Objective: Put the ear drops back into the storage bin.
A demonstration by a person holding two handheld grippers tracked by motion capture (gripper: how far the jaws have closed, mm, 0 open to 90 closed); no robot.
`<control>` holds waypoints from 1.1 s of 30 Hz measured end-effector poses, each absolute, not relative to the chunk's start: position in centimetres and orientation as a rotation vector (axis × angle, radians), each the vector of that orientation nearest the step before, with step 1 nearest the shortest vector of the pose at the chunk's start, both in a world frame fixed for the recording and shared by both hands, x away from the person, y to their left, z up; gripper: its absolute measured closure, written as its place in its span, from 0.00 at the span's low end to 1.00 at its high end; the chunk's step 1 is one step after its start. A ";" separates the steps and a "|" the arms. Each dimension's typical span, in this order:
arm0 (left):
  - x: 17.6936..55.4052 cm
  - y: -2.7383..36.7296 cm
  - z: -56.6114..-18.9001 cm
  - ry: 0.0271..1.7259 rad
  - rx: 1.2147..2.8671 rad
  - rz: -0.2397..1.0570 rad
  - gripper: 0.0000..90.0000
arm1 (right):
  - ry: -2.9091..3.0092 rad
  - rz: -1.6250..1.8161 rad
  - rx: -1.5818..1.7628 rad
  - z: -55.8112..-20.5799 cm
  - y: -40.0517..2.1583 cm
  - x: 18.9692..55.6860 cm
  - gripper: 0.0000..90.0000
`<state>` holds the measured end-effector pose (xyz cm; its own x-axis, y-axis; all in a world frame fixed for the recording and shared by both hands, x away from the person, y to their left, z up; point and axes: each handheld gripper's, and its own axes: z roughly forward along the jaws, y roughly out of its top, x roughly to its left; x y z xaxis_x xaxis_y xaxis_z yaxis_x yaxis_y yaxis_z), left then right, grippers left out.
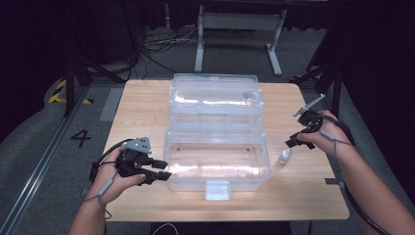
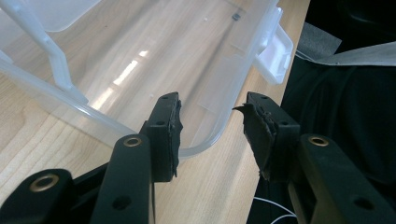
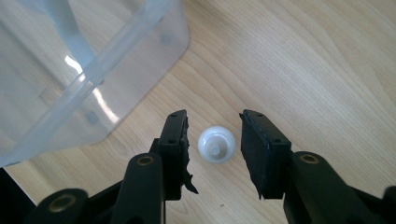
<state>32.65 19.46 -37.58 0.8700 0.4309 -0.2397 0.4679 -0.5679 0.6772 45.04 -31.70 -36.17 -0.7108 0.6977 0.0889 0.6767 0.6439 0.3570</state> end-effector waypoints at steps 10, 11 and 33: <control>32.7 19.4 -37.7 0.646 2.251 -0.075 0.64 | 2.830 0.513 1.165 -36.9 -31.7 45.2 0.68; 32.7 19.4 -37.7 0.645 2.251 -0.074 0.64 | 2.829 0.495 1.166 -37.0 -31.6 45.2 0.68; 32.7 19.8 -37.6 0.660 2.246 -0.055 0.63 | 2.901 0.314 1.140 -39.8 -30.4 45.7 0.74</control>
